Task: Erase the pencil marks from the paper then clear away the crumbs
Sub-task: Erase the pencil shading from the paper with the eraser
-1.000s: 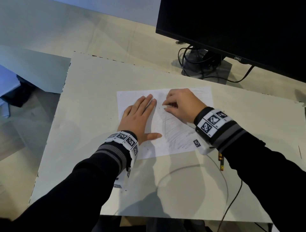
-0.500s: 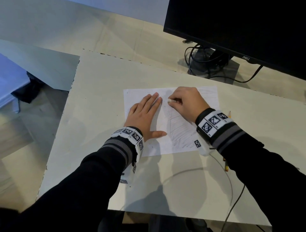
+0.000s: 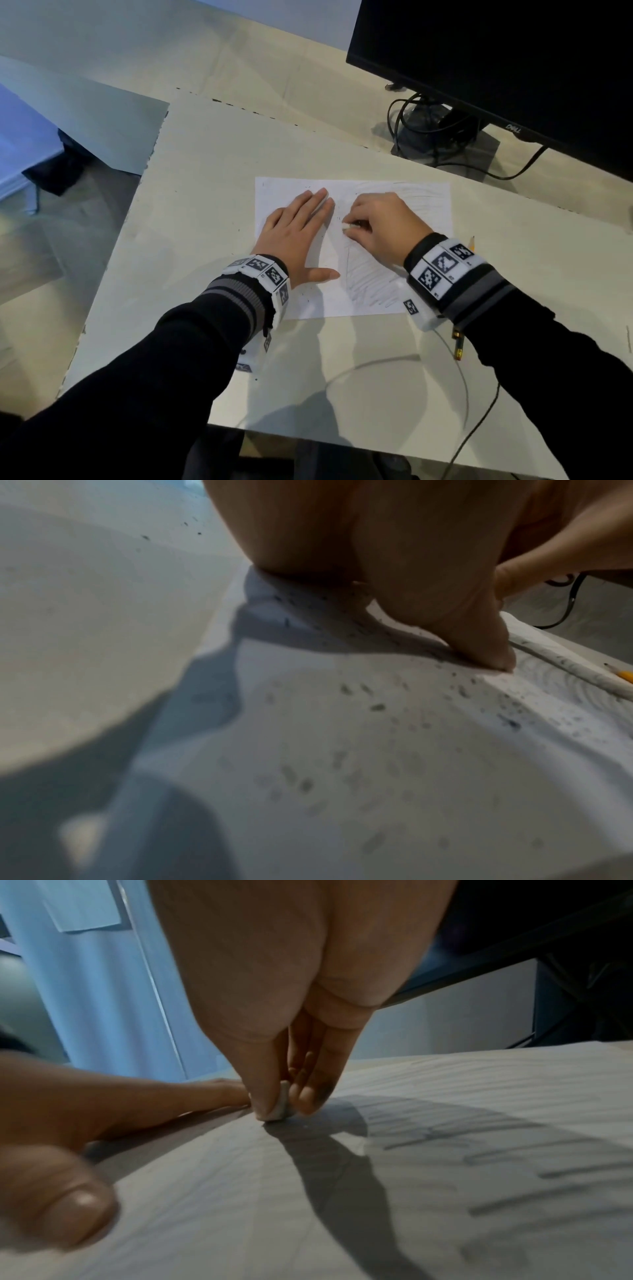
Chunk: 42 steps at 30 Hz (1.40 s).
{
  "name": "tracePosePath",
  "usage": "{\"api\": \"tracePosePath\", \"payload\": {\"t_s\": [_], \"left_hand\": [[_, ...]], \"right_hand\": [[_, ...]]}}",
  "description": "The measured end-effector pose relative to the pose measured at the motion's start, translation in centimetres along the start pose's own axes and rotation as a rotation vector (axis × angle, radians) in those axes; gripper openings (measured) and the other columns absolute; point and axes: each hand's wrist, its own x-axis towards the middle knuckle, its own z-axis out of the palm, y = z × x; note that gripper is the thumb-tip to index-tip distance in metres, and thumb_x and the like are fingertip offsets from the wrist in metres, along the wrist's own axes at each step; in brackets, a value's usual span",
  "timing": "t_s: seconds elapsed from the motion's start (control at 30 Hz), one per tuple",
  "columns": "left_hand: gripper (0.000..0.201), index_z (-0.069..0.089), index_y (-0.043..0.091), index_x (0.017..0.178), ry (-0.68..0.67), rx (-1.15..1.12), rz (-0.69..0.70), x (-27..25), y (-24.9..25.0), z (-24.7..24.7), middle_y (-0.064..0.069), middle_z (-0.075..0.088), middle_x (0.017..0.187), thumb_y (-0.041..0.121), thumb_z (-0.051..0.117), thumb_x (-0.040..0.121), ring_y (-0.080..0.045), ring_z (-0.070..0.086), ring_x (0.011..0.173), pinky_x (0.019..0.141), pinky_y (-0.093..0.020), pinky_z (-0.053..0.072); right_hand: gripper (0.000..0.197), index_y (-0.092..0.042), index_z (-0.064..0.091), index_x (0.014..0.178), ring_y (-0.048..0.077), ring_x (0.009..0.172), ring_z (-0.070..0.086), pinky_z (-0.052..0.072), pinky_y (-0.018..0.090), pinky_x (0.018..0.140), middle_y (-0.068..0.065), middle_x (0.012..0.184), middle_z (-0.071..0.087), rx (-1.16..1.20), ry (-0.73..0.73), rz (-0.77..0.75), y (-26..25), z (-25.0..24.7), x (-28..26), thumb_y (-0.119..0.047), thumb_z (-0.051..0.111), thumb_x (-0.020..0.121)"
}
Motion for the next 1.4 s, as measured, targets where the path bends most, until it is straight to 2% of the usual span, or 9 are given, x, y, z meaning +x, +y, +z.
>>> {"api": "tracePosePath", "payload": {"t_s": [0.13, 0.27, 0.43, 0.6, 0.77, 0.9, 1.07, 1.2, 1.4], "left_hand": [[0.118, -0.013, 0.027, 0.157, -0.025, 0.02, 0.011, 0.0, -0.2, -0.3, 0.012, -0.021, 0.162, 0.081, 0.054, 0.075, -0.009, -0.017, 0.149, 0.118, -0.035, -0.001], [0.12, -0.012, 0.027, 0.156, -0.073, 0.08, 0.102, 0.3, -1.3, -0.7, 0.011, -0.021, 0.162, 0.087, 0.048, 0.072, -0.011, -0.015, 0.149, 0.118, -0.036, 0.001], [0.12, -0.011, 0.029, 0.156, -0.071, 0.072, 0.11, 0.5, -1.5, -0.6, 0.013, -0.019, 0.162, 0.088, 0.048, 0.07, -0.01, -0.014, 0.149, 0.119, -0.038, 0.004], [0.121, -0.011, 0.03, 0.157, -0.072, 0.064, 0.106, 0.5, -1.4, -0.7, 0.013, -0.019, 0.162, 0.087, 0.05, 0.07, -0.009, -0.014, 0.149, 0.119, -0.038, 0.004], [0.12, -0.011, 0.031, 0.156, -0.075, 0.057, 0.1, 0.5, -1.4, -0.8, 0.014, -0.019, 0.162, 0.086, 0.053, 0.07, -0.009, -0.015, 0.149, 0.118, -0.036, 0.002], [0.12, -0.012, 0.029, 0.156, -0.079, 0.064, 0.105, 0.5, -1.4, -0.8, 0.013, -0.02, 0.162, 0.086, 0.051, 0.071, -0.009, -0.015, 0.149, 0.118, -0.035, 0.0], [0.121, -0.007, 0.029, 0.157, -0.087, 0.035, 0.098, 0.5, -1.4, -1.0, 0.013, -0.017, 0.163, 0.084, 0.055, 0.07, -0.009, -0.013, 0.149, 0.119, -0.036, 0.001], [0.121, -0.001, 0.026, 0.158, -0.065, 0.016, 0.095, 0.4, -1.3, -0.9, 0.012, -0.013, 0.164, 0.084, 0.057, 0.069, -0.008, -0.01, 0.15, 0.119, -0.036, 0.003], [0.123, -0.007, 0.026, 0.158, -0.085, 0.053, 0.102, 0.4, -1.3, -1.0, 0.012, -0.017, 0.163, 0.083, 0.058, 0.07, -0.009, -0.013, 0.149, 0.119, -0.037, 0.003]], "right_hand": [[0.014, -0.008, 0.076, 0.098, 0.02, 0.087, 0.062, 0.051, 0.032, 0.081, 0.003, 0.096, 0.066, -0.024, 0.126, 0.065, 0.4, -0.2, 0.6, -0.016, 0.068, 0.09], [0.012, -0.01, 0.076, 0.096, 0.019, 0.084, 0.061, 0.05, 0.032, 0.079, 0.002, 0.092, 0.066, 0.019, -0.014, 0.0, -0.5, 0.5, -1.3, -0.015, 0.072, 0.086], [0.012, -0.008, 0.077, 0.095, 0.021, 0.084, 0.063, 0.052, 0.035, 0.08, 0.003, 0.093, 0.067, 0.014, 0.097, 0.075, 0.2, 0.2, -0.6, -0.016, 0.071, 0.088], [0.015, -0.009, 0.076, 0.099, 0.021, 0.088, 0.061, 0.05, 0.035, 0.08, 0.002, 0.094, 0.066, -0.022, -0.087, 0.003, -0.9, 0.3, -1.9, -0.018, 0.067, 0.09], [0.015, -0.007, 0.074, 0.094, 0.024, 0.086, 0.062, 0.052, 0.04, 0.079, 0.005, 0.093, 0.066, -0.051, 0.014, 0.072, -0.4, 0.2, -0.9, -0.018, 0.064, 0.092], [0.012, -0.007, 0.075, 0.092, 0.022, 0.082, 0.061, 0.052, 0.039, 0.076, 0.003, 0.088, 0.066, -0.012, -0.096, -0.004, -1.4, 0.8, -2.7, -0.016, 0.066, 0.091], [0.012, -0.006, 0.075, 0.094, 0.023, 0.083, 0.063, 0.053, 0.037, 0.077, 0.004, 0.091, 0.067, -0.008, 0.048, 0.067, -1.0, 0.9, -2.0, -0.014, 0.067, 0.09], [0.008, -0.005, 0.074, 0.089, 0.02, 0.075, 0.061, 0.053, 0.035, 0.071, 0.003, 0.083, 0.065, 0.048, -0.006, 0.0, -1.8, 1.7, -3.6, -0.011, 0.069, 0.088], [0.007, -0.005, 0.073, 0.086, 0.021, 0.074, 0.06, 0.053, 0.038, 0.069, 0.004, 0.083, 0.064, 0.038, 0.08, 0.044, -1.7, 2.2, -3.4, -0.01, 0.069, 0.087]]}}
